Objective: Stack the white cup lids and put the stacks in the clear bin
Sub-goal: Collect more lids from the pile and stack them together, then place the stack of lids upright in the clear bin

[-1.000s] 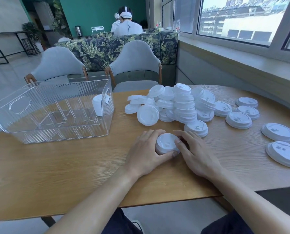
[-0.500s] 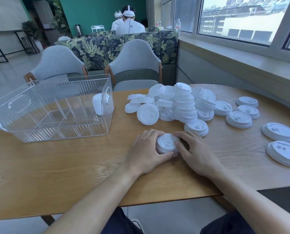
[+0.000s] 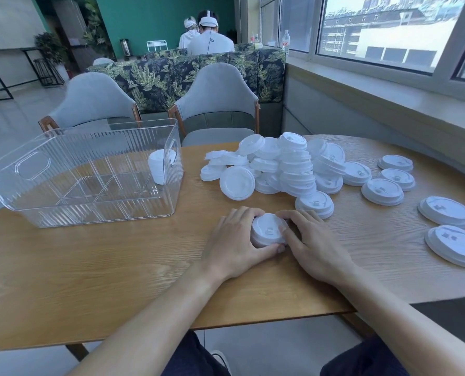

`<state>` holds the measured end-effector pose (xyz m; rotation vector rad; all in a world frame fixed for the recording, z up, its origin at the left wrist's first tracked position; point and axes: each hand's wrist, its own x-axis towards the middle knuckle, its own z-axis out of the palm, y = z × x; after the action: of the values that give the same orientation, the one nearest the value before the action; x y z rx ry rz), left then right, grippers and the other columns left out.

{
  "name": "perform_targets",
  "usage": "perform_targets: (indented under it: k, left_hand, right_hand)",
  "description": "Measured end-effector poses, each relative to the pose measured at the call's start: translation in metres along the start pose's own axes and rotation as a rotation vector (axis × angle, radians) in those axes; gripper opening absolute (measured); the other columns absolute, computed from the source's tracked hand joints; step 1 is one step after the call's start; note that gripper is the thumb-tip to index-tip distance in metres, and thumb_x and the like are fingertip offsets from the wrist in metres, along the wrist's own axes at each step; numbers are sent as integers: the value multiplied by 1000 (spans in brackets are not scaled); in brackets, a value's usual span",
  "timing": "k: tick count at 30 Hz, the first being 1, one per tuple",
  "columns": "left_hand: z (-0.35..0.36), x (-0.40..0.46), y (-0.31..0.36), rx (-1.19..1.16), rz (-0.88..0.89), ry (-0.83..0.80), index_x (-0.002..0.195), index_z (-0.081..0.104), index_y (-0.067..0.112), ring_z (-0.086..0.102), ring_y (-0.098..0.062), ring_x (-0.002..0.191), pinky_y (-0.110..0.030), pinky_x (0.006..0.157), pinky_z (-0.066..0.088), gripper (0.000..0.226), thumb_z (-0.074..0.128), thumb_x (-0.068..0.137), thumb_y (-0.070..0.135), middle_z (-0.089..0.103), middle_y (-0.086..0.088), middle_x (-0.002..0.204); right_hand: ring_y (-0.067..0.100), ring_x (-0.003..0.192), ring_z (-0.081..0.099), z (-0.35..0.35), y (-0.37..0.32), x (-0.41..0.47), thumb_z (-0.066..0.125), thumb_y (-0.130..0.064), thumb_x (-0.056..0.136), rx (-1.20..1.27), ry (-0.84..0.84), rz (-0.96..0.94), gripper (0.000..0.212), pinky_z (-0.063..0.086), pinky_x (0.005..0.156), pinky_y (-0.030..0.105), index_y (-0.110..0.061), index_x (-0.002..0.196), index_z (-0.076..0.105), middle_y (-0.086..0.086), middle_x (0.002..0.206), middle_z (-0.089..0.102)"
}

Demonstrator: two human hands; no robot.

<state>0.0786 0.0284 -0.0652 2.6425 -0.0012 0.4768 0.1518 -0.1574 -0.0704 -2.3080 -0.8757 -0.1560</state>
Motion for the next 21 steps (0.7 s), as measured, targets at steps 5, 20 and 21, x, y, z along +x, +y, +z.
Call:
perform_targets:
  k: [5, 20, 21]
  left_hand:
    - [0, -2, 1, 32, -11, 28, 134, 51, 30, 46, -6, 117, -30, 103, 38, 84, 67, 69, 81, 53, 20, 129]
    - [-48, -39, -27, -292, -160, 204, 131, 54, 37, 51, 8, 113, -6, 91, 38, 69, 87, 72, 50, 55, 25, 122]
    - [-57, -41, -32, -304, -162, 229, 133, 54, 36, 51, 9, 114, -5, 92, 37, 70, 86, 72, 49, 55, 25, 124]
  right_hand:
    - [7, 117, 47, -1, -2, -1, 40, -41, 103, 35, 6, 0, 28, 36, 102, 28, -29, 123, 55, -18, 117, 59]
    - [2, 123, 45, -2, -10, -7, 39, -49, 102, 30, 15, 34, 43, 34, 102, 22, -24, 134, 52, -20, 116, 58]
    - [2, 122, 44, -2, -10, -7, 39, -51, 101, 17, 13, 31, 43, 33, 101, 22, -24, 132, 53, -20, 116, 58]
